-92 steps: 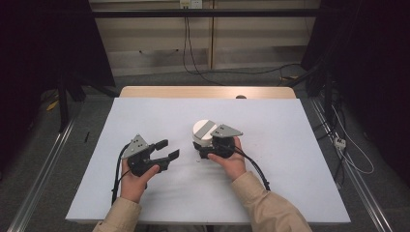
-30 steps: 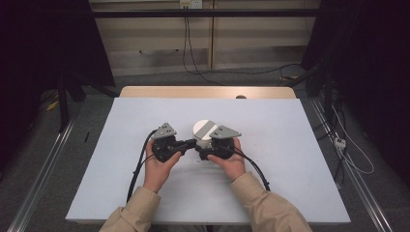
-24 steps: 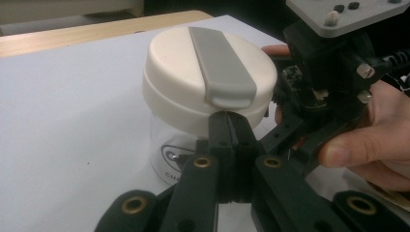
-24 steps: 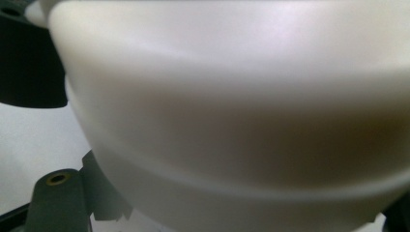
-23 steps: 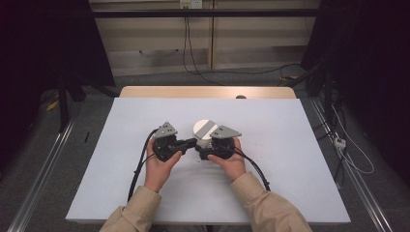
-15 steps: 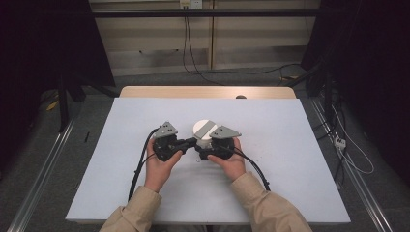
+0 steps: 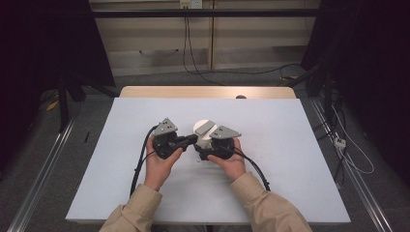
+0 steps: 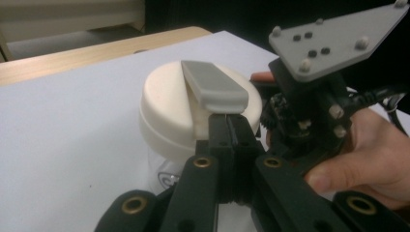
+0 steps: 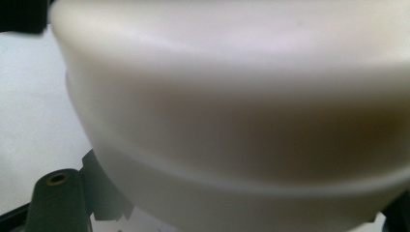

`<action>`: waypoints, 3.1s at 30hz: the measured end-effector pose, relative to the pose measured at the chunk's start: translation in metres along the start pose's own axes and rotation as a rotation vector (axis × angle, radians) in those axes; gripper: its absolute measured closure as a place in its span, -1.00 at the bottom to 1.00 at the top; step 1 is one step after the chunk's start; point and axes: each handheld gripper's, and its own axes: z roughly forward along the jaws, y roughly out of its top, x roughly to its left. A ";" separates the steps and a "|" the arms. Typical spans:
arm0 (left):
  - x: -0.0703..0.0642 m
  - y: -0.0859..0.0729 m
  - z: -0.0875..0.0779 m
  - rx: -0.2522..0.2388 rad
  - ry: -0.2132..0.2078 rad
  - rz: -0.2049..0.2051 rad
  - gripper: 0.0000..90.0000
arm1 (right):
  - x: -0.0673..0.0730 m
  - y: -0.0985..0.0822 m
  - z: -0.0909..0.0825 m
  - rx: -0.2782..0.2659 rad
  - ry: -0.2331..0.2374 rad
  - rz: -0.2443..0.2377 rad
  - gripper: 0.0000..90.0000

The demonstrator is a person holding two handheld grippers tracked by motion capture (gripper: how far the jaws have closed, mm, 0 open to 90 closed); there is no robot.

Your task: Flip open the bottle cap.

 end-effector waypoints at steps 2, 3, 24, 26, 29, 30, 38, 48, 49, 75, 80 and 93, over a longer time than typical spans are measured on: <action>-0.001 0.002 0.002 0.000 -0.003 -0.002 1.00 | 0.000 0.000 0.000 -0.001 0.001 -0.001 -0.60; -0.001 0.003 0.003 0.001 -0.001 -0.001 1.00 | 0.000 0.000 0.000 0.000 0.001 0.000 -0.60; -0.003 0.029 0.003 -0.019 0.000 0.024 1.00 | 0.001 -0.001 0.000 -0.005 -0.004 -0.002 -0.60; -0.002 0.031 0.003 -0.020 0.003 0.025 1.00 | 0.001 -0.001 0.000 -0.005 -0.004 -0.004 -0.60; -0.002 0.033 0.004 -0.018 0.004 0.026 1.00 | 0.001 -0.001 0.000 -0.005 -0.004 -0.004 -0.60; -0.002 0.034 0.004 -0.015 0.005 0.028 1.00 | 0.001 -0.001 0.000 -0.005 -0.004 -0.004 -0.60; 0.000 0.041 0.008 -0.012 0.003 0.029 1.00 | 0.001 -0.001 0.000 -0.005 -0.006 -0.005 -0.60; 0.001 0.047 0.014 -0.004 0.002 0.028 1.00 | 0.002 -0.001 -0.001 -0.004 -0.007 -0.004 -0.60; 0.001 0.048 0.015 -0.001 0.001 0.027 1.00 | 0.002 -0.001 -0.001 -0.004 -0.007 -0.004 -0.60; 0.003 0.061 0.025 0.013 0.005 0.039 1.00 | 0.001 -0.001 -0.001 -0.004 -0.006 -0.004 -0.60; 0.003 0.063 0.027 0.018 0.004 0.040 1.00 | 0.001 -0.001 -0.001 -0.003 -0.008 -0.005 -0.60; 0.005 0.068 0.033 0.026 0.002 0.039 1.00 | 0.001 -0.002 -0.001 -0.007 -0.008 -0.011 -0.60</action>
